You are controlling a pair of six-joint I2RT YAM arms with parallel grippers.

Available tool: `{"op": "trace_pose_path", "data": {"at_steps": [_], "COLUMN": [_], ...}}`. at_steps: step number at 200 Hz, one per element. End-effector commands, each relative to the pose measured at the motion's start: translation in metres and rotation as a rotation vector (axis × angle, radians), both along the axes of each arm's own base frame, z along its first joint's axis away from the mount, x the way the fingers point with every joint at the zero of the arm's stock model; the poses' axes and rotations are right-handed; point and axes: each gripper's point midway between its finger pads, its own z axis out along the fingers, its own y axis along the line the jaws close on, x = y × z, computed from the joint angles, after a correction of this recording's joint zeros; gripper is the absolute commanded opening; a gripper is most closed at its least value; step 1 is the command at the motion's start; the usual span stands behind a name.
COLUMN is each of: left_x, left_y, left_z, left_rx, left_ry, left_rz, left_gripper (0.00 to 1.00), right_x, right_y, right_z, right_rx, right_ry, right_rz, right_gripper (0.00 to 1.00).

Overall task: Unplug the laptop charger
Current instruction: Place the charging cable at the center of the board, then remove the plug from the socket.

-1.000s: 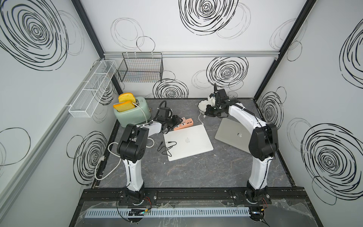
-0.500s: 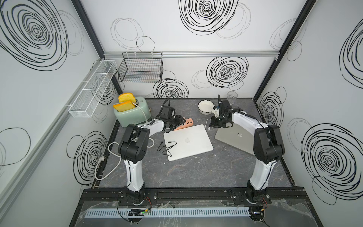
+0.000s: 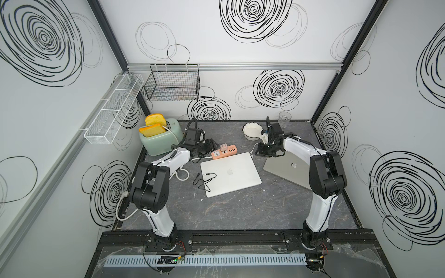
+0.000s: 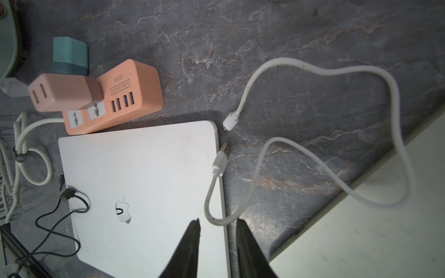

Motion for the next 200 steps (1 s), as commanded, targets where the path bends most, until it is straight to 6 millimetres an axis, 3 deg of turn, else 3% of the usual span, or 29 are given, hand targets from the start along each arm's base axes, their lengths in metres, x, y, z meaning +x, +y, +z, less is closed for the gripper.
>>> {"op": "trace_pose_path", "data": {"at_steps": [1,26,58,116,161,200], "left_x": [-0.012,-0.011,-0.011,-0.022,-0.033,-0.039], "left_y": [0.018,0.028,0.035,0.057,0.070,0.075], "left_z": [-0.010,-0.009,0.003,-0.008,-0.014,-0.013], "left_rx": [0.045,0.052,0.058,0.055,0.040,0.017], "left_ry": [0.025,0.030,0.017,0.046,0.054,0.041], "left_rz": [0.004,0.017,0.022,0.073,0.102,0.124], "left_gripper": [0.65,0.64,0.65,0.78,0.84,0.84], "right_x": [0.007,0.014,0.027,0.035,0.051,0.050], "right_y": [0.006,0.007,0.042,0.116,0.150,0.176], "right_z": [0.015,0.044,0.072,0.064,0.059,0.057], "right_rx": [0.016,0.009,0.003,0.070,0.127,0.122], "right_ry": [-0.034,-0.101,-0.171,-0.151,-0.152,-0.168], "right_rz": [0.012,0.014,0.077,0.126,0.101,0.130], "right_gripper": [0.38,0.57,0.72,0.88,0.94,0.97]}}
